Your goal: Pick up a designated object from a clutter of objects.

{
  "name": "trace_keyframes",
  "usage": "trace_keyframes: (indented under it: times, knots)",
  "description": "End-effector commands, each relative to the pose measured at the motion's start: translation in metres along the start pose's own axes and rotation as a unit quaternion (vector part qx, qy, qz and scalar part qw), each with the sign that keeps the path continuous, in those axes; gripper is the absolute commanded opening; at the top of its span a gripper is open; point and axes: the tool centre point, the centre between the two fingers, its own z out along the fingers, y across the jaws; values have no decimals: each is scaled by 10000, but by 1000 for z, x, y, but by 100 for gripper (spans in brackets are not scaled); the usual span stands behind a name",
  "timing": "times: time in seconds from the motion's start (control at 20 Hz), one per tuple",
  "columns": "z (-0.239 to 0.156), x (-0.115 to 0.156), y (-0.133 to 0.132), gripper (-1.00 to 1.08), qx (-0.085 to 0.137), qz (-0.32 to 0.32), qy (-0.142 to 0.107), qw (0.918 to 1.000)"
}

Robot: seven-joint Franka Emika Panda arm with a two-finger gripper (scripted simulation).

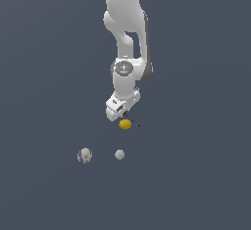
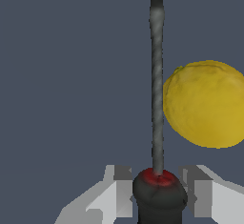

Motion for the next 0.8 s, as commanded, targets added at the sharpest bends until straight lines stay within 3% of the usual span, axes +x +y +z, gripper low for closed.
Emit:
trace_keyframes:
  times: [0.0,0.75]
  knots:
    - [-14,0,10,-100,-3,-1,3,10000]
    - [-134,0,93,-100,14,-11,23,10000]
